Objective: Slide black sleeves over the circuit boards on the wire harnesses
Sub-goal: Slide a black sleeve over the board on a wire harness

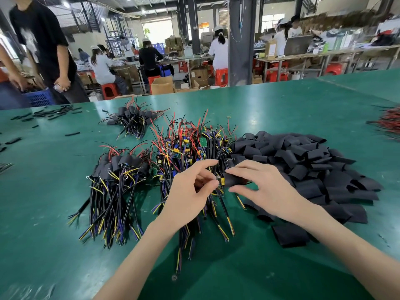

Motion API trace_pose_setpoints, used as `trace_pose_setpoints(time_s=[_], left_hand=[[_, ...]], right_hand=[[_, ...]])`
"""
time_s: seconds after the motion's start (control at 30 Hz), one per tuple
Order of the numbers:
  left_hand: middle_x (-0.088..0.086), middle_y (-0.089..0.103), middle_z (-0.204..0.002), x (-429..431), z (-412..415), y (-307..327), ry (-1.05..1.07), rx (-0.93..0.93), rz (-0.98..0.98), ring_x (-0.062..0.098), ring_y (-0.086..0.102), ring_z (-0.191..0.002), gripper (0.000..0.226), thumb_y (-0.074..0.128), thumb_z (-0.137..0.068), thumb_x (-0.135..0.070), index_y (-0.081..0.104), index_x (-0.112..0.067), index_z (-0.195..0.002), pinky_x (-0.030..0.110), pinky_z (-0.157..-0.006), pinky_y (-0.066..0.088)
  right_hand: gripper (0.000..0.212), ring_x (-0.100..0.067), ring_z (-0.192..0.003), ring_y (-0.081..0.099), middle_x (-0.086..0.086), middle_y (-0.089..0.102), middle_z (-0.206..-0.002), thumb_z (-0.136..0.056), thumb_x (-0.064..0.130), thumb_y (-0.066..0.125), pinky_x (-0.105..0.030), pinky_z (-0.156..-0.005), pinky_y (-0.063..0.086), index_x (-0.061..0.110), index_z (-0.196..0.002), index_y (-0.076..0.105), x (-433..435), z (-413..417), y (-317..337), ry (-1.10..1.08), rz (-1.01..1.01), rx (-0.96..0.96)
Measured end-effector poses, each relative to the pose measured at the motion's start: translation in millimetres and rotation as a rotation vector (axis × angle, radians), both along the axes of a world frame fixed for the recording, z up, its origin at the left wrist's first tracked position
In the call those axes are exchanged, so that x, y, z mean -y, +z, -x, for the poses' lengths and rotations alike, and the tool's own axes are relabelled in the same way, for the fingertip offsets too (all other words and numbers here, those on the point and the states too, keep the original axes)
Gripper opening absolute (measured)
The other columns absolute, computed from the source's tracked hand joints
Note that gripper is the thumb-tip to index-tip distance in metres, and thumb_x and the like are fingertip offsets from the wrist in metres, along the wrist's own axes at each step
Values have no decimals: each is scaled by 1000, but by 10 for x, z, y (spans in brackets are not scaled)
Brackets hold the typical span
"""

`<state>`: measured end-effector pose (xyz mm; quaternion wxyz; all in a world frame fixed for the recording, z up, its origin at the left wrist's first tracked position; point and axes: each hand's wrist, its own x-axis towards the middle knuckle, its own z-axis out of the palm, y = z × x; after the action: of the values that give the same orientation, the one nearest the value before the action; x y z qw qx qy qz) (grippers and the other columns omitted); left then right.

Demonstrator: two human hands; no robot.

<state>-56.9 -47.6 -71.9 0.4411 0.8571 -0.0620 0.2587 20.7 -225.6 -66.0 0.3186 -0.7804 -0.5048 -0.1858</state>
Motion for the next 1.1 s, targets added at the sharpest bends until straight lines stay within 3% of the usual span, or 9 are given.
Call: trace_pose_setpoints(time_s=[0.13,0.27,0.63,0.87,0.97,1.1], left_hand=[[-7,69,-75,-36,-7,10,30,-102,121,5,61,-68,32,68,-82,-2,59,-23,-104,11,-68,43],[-8,71,-72,-43,0,1,20,-160,153,7,59,-62,33,69,-82,-4,51,-27,-97,16,-66,45],[-7,71,-71,-7,-13,-25,13,-145,157,8,58,-58,34,71,-79,-2,48,-22,-94,15,-61,46],[-9,69,-69,-18,-6,26,25,-90,116,10,61,-63,32,70,-78,1,52,-21,-91,14,-64,45],[-8,67,-71,-191,20,151,183,86,65,5,62,-68,35,69,-76,4,53,-25,-89,12,-68,45],[-9,64,-74,-716,50,271,585,312,-10,10,64,-70,28,65,-82,0,52,-20,-98,24,-74,49]], right_hand=[[30,-18,-83,61,-2,64,-95,-77,16,74,-30,-79,45,6,-105,68,-4,13,-3,-6,-13,11],[31,-19,-84,61,-3,64,-97,-77,16,75,-34,-78,50,6,-106,68,0,23,-13,-8,26,16],[35,-21,-93,60,-7,63,-103,-82,16,71,-23,-87,41,4,-114,65,-42,9,-94,-15,129,71],[47,-24,-107,56,-8,59,-117,-82,18,71,-29,-95,40,7,-125,58,-69,15,-111,-63,93,73],[58,-28,-116,48,-9,52,-129,-82,22,71,-39,-101,37,7,-133,49,-21,-41,-71,-209,31,107],[48,-35,-109,49,-14,54,-122,-83,18,69,-44,-95,38,4,-127,54,80,-173,-36,-451,-9,121]])
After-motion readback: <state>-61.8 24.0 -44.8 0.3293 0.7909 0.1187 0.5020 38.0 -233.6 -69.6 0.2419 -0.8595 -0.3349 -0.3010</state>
